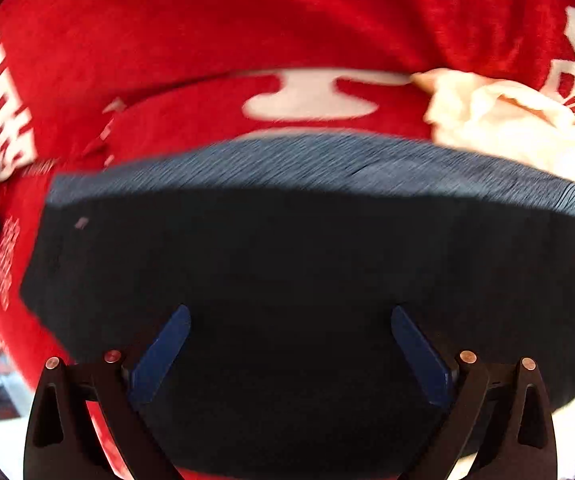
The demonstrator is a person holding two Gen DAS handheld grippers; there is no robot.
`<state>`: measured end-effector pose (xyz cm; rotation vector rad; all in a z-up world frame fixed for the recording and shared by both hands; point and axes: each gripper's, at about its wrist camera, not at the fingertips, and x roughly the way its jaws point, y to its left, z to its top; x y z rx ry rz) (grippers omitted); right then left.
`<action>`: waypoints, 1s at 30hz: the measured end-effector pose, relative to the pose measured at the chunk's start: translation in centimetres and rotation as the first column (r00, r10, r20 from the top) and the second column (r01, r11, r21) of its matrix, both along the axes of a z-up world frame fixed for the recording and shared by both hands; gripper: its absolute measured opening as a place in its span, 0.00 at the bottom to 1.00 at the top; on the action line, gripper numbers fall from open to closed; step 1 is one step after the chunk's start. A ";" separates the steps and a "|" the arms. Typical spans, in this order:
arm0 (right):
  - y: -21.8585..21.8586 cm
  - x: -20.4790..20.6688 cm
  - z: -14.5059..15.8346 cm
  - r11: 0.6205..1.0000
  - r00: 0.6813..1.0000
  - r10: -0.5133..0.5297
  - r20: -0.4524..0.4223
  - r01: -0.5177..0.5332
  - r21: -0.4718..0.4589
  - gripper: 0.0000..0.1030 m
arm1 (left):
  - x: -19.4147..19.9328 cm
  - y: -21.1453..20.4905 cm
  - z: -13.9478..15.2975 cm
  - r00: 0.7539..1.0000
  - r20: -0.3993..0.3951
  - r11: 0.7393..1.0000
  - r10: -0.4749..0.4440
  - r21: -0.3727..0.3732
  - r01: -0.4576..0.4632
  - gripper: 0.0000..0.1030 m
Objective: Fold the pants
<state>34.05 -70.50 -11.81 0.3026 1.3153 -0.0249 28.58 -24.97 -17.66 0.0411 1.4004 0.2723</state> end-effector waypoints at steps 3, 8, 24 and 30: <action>-3.5 -2.9 1.7 0.972 0.982 -0.189 -0.010 0.188 0.143 0.33 | -1.2 2.5 -0.1 0.998 -0.020 0.999 0.053 0.002 -0.053 0.98; -4.5 -6.5 0.2 0.871 0.932 -0.343 -0.114 0.361 0.332 0.33 | -2.9 4.7 -1.0 0.995 -0.018 0.995 0.102 -0.022 -0.102 0.98; -5.3 -6.3 -2.1 0.798 0.881 -0.435 -0.184 0.472 0.375 0.11 | -4.4 4.0 -0.2 0.996 0.001 0.996 0.090 -0.007 -0.090 0.99; -4.9 -6.2 -2.6 0.850 0.909 -0.383 -0.162 0.416 0.325 0.08 | -5.2 3.9 0.0 0.992 0.014 0.992 0.123 -0.034 -0.122 1.00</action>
